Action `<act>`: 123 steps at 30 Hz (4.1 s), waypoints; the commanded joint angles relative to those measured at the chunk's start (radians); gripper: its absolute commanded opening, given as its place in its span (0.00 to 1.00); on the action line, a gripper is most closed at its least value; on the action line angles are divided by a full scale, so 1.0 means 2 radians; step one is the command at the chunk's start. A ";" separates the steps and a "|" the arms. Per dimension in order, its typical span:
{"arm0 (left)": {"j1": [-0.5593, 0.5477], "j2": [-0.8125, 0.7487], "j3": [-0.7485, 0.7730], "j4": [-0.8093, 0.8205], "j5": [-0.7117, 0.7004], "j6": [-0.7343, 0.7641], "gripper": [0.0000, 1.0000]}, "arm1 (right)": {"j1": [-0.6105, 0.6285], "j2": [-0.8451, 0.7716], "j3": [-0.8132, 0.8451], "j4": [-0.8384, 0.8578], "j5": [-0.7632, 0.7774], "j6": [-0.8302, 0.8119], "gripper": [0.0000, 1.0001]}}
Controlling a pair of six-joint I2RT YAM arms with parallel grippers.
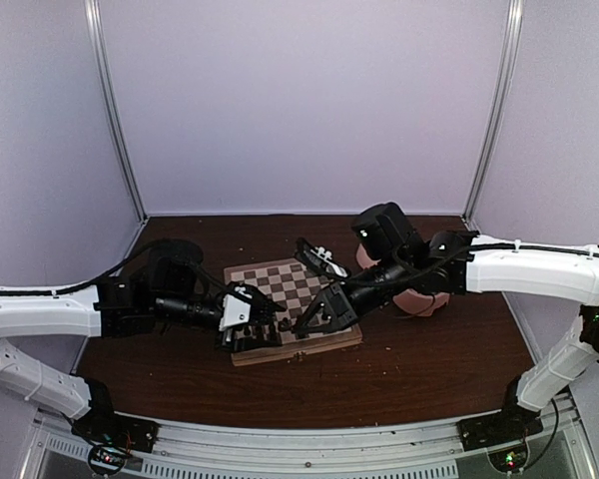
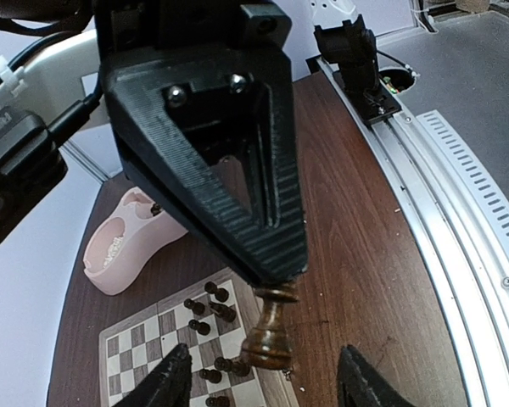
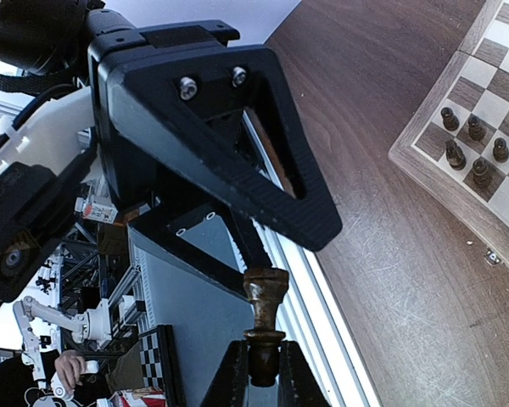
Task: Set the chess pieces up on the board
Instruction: Pass from the right arm to the left, then pass from the left arm to the right, then place the bishop on c8.
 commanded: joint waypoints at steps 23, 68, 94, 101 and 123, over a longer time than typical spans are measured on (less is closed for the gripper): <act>-0.007 0.015 0.015 0.012 -0.011 -0.002 0.18 | 0.003 0.016 0.006 0.052 -0.003 0.017 0.05; -0.007 0.037 -0.024 0.211 -0.083 -0.241 0.09 | 0.005 -0.067 -0.093 0.214 0.184 0.101 0.26; -0.005 -0.063 -0.066 0.122 -0.250 -0.440 0.97 | 0.011 -0.082 -0.062 -0.027 0.335 -0.103 0.04; 0.037 -0.114 -0.047 -0.042 -0.331 -0.579 0.98 | 0.038 -0.019 -0.041 -0.043 0.370 -0.148 0.04; 0.074 -0.107 0.007 -0.210 -0.313 -0.587 0.98 | 0.055 0.135 0.059 -0.079 0.474 -0.188 0.02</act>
